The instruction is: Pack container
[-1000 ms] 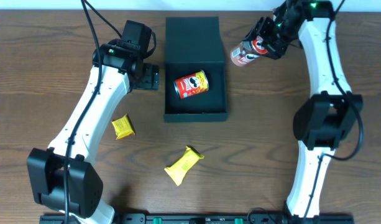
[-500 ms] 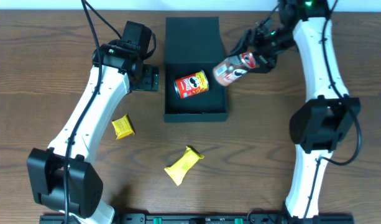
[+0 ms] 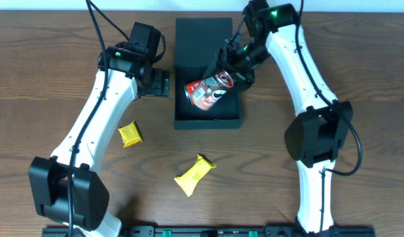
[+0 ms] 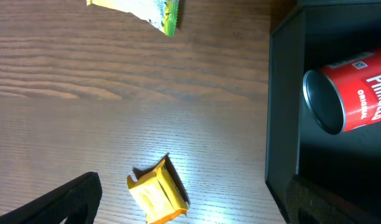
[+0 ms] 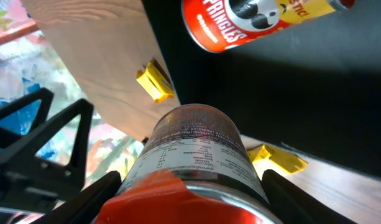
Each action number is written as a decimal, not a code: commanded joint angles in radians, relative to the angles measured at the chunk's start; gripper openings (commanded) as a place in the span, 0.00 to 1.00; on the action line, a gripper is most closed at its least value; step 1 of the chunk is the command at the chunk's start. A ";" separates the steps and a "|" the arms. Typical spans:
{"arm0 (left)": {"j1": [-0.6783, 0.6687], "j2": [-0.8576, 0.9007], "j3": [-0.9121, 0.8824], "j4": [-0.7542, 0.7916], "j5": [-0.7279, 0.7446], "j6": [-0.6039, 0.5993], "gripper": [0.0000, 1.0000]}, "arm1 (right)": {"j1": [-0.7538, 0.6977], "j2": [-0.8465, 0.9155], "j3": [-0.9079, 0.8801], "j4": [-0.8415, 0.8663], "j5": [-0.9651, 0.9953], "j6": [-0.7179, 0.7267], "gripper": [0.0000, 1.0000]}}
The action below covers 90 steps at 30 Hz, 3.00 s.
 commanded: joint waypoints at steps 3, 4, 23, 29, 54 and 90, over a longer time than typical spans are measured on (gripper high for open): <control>0.001 0.010 0.013 -0.006 0.004 -0.007 0.95 | -0.002 -0.014 -0.116 0.070 -0.092 0.045 0.68; 0.001 0.010 0.013 -0.006 0.005 -0.007 0.95 | -0.002 -0.014 -0.142 0.081 -0.115 0.045 0.68; 0.001 0.010 0.013 -0.023 0.004 -0.007 0.95 | 0.003 -0.014 -0.304 0.258 -0.125 0.106 0.74; 0.001 0.010 0.013 -0.025 0.004 -0.007 0.95 | 0.004 -0.014 -0.304 0.250 -0.087 0.105 0.81; 0.001 0.010 0.013 -0.028 0.004 -0.007 0.95 | 0.010 -0.014 -0.304 0.222 0.180 0.136 0.84; 0.001 0.010 0.013 -0.027 0.004 -0.007 0.95 | -0.027 -0.016 -0.216 0.067 -0.209 -0.090 0.01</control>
